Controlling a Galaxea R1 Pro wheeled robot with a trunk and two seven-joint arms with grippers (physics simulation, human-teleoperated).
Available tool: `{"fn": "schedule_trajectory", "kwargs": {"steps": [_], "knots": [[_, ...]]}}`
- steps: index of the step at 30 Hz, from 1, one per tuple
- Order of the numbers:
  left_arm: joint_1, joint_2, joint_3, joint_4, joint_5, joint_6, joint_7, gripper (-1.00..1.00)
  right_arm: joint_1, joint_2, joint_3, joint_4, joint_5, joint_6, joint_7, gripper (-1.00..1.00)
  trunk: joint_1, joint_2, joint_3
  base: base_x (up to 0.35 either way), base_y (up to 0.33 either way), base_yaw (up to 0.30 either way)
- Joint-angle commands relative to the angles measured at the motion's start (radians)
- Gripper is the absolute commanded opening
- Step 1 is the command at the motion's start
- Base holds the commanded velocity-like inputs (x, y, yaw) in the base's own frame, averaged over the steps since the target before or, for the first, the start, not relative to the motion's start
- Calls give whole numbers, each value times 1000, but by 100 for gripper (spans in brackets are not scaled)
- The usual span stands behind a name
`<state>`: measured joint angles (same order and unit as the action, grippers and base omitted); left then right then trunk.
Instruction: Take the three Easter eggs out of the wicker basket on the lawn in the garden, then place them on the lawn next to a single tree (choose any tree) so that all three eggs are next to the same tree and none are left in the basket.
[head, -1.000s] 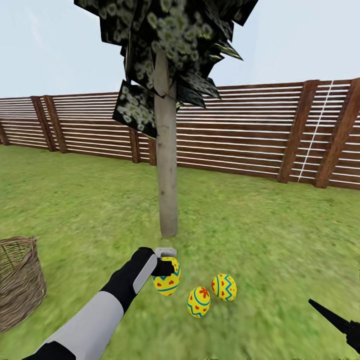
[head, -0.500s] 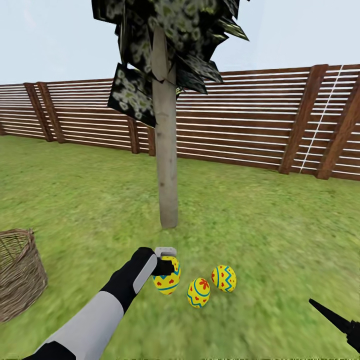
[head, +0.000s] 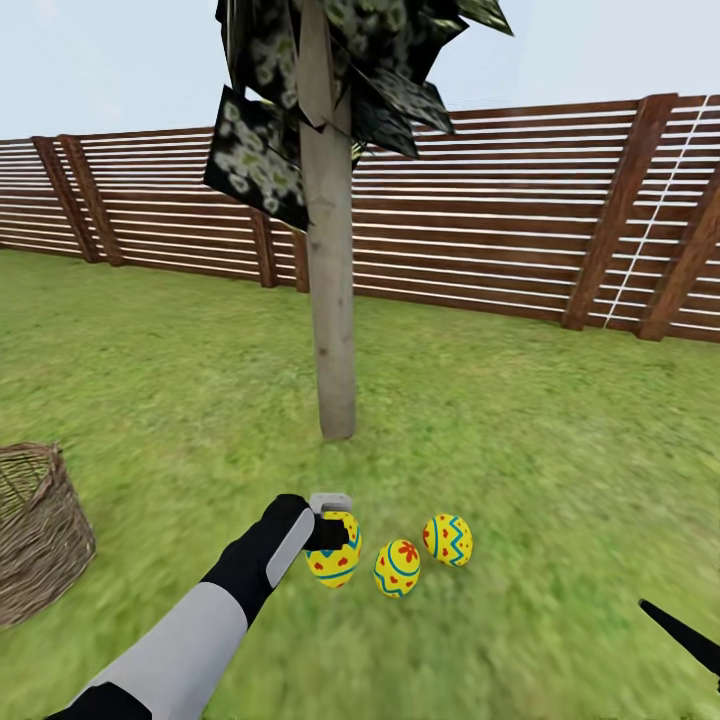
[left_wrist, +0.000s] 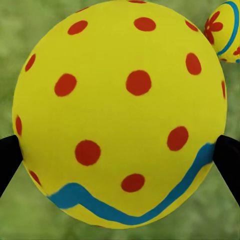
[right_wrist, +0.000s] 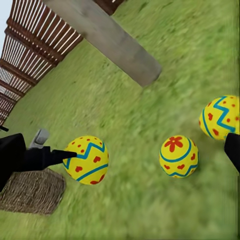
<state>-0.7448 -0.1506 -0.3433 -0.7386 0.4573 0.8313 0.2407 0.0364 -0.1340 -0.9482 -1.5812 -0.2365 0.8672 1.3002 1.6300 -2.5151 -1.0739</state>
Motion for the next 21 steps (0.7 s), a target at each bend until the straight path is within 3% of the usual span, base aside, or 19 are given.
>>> {"fn": "schedule_trajectory", "kwargs": {"steps": [1, 9, 16, 21], "knots": [[-1, 0, -3, -1, 11, 2, 9, -100, 0, 0, -6, 0, -5, 7, -1, 100, 0, -1, -5, 0, 0, 0], [-1, 1, -3, -1, 11, 2, 9, -100, 0, -1, -20, 0, -3, 8, -3, 100, 4, -3, -36, 0, 0, 0], [-1, 1, -3, -5, 11, 2, 9, -100, -1, -1, -20, 0, 4, 9, -4, 100, 4, -3, -36, 11, 0, 0], [-1, 0, -3, -1, 11, 2, 9, -100, -1, -2, -20, 0, 5, 9, -4, 100, 4, -3, -36, 230, 0, 0]]}}
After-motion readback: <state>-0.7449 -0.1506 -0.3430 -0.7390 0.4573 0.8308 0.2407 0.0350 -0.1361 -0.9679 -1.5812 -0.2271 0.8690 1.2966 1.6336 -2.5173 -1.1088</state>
